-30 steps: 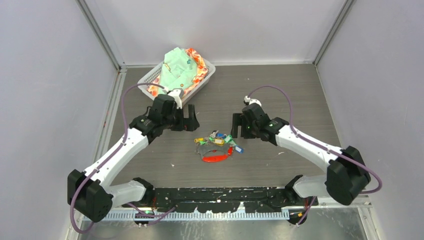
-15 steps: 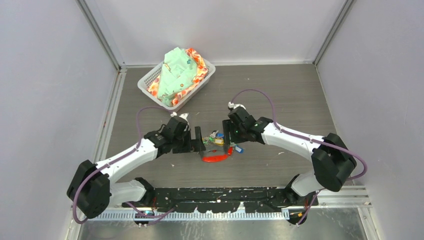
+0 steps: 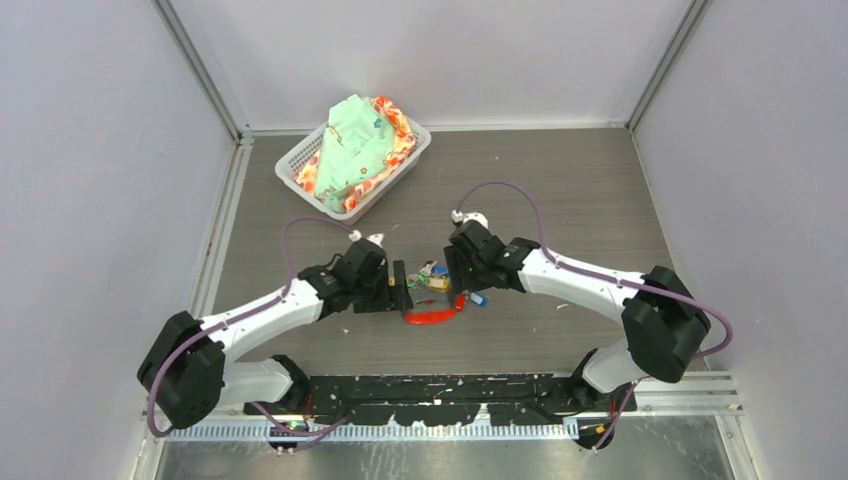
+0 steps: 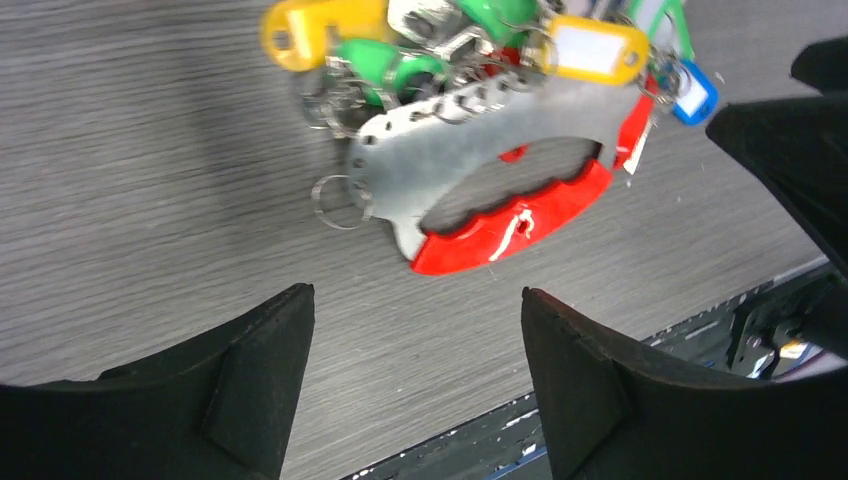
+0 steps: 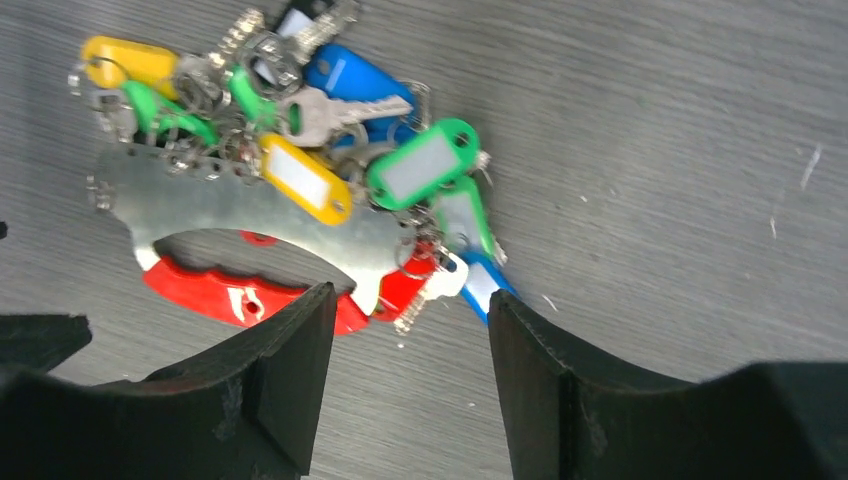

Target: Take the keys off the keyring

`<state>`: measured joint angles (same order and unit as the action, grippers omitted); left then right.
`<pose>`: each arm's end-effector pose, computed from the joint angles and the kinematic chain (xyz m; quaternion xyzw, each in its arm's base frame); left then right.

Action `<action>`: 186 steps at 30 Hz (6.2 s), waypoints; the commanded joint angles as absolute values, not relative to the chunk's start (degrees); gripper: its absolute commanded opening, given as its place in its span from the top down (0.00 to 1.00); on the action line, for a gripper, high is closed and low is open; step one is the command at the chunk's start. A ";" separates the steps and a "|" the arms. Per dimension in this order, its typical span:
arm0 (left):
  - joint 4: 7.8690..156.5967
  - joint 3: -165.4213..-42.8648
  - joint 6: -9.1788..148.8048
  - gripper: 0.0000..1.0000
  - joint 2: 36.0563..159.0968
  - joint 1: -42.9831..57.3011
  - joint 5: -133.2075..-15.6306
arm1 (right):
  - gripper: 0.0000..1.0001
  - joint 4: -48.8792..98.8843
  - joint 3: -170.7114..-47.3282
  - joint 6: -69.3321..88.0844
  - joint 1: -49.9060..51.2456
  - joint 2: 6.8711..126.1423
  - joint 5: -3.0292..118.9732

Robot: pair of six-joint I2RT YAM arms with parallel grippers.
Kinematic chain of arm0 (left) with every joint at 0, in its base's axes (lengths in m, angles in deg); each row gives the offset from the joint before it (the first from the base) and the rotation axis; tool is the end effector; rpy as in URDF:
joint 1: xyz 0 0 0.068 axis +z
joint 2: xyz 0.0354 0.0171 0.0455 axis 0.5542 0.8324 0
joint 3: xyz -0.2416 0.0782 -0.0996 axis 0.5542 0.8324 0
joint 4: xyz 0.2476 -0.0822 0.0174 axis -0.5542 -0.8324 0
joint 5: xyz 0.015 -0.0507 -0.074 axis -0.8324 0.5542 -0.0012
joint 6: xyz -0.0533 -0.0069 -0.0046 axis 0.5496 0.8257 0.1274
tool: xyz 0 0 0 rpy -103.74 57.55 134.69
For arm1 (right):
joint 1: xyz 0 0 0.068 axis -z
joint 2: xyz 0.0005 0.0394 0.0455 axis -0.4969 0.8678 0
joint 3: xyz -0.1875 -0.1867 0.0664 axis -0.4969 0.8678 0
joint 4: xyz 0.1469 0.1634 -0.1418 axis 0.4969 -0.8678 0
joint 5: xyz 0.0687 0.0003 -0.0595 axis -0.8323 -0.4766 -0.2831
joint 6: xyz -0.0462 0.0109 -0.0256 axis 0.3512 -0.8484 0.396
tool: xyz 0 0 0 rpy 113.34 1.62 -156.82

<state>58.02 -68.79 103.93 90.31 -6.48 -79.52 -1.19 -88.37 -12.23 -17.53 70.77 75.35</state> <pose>0.1726 -0.1481 0.1943 -0.0374 0.9485 -0.2327 0.2118 0.2074 0.2161 0.2129 -0.1333 0.9467 0.1087 0.2724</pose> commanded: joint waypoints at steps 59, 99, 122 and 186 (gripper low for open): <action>53.03 -76.53 97.35 0.41 86.58 -14.24 -75.66 | 0.79 6.07 -78.87 -67.26 -17.07 71.38 84.83; 88.96 -67.46 96.62 0.48 81.22 -1.65 -63.08 | 0.99 -0.66 -99.19 4.47 -21.09 57.31 58.67; 115.60 -55.20 79.32 0.54 69.07 -2.21 -44.46 | 0.99 -3.75 -100.40 6.63 -21.09 48.59 54.70; 137.78 -53.12 65.09 0.79 86.63 -18.64 -76.71 | 0.99 -2.09 -107.94 -5.35 -24.47 47.20 64.76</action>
